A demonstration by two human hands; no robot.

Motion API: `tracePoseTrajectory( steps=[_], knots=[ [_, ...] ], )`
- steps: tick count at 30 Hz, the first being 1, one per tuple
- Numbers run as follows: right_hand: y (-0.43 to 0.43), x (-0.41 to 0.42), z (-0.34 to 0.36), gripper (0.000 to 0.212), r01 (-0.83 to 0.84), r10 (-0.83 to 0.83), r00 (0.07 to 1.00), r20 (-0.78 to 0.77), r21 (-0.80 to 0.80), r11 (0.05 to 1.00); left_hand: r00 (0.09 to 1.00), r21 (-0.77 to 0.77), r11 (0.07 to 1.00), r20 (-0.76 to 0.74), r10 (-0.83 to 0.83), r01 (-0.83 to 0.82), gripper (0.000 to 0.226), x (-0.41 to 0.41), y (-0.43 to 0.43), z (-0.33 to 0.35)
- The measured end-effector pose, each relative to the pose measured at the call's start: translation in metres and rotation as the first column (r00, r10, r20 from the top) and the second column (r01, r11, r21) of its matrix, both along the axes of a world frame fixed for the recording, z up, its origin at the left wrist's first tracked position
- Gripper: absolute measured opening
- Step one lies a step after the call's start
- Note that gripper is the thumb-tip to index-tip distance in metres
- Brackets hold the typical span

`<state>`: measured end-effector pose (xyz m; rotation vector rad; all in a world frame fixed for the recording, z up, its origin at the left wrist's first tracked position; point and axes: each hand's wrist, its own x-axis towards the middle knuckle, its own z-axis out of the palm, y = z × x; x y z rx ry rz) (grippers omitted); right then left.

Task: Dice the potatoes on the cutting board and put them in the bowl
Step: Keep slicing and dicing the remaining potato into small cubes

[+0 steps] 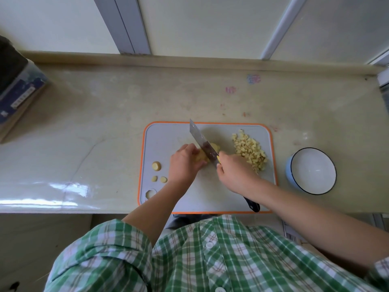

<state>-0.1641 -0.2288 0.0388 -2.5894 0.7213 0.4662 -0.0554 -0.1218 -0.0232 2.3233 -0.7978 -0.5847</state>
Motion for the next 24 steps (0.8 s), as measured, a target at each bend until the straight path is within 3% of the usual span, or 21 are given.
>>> tracePoseTrajectory(
  steps=[6, 11, 19, 24],
  knots=[
    [0.001, 0.006, -0.027, 0.008, -0.027, 0.030, 0.998, 0.053, -0.055, 0.998, 1.000, 0.002, 1.000, -0.026, 0.013, -0.013, 0.033, 0.002, -0.001, 0.000],
    [0.003, 0.005, -0.045, 0.018, -0.034, 0.039, 0.998, 0.049, -0.100, 0.994, 1.000, 0.010, 1.000, -0.029, 0.004, -0.003, 0.031, 0.000, 0.000, 0.004],
    [-0.013, 0.003, -0.030, 0.015, 0.083, -0.089, 0.987, 0.132, 0.050, 0.995, 1.000, 0.007, 1.000, 0.001, -0.007, 0.007, 0.036, -0.002, 0.007, 0.001],
    [-0.015, 0.002, -0.005, 0.019, 0.028, -0.032, 0.990, 0.137, 0.033, 0.999, 1.000, -0.006, 1.000, -0.024, 0.003, -0.003, 0.032, -0.001, 0.006, -0.001]
  ],
)
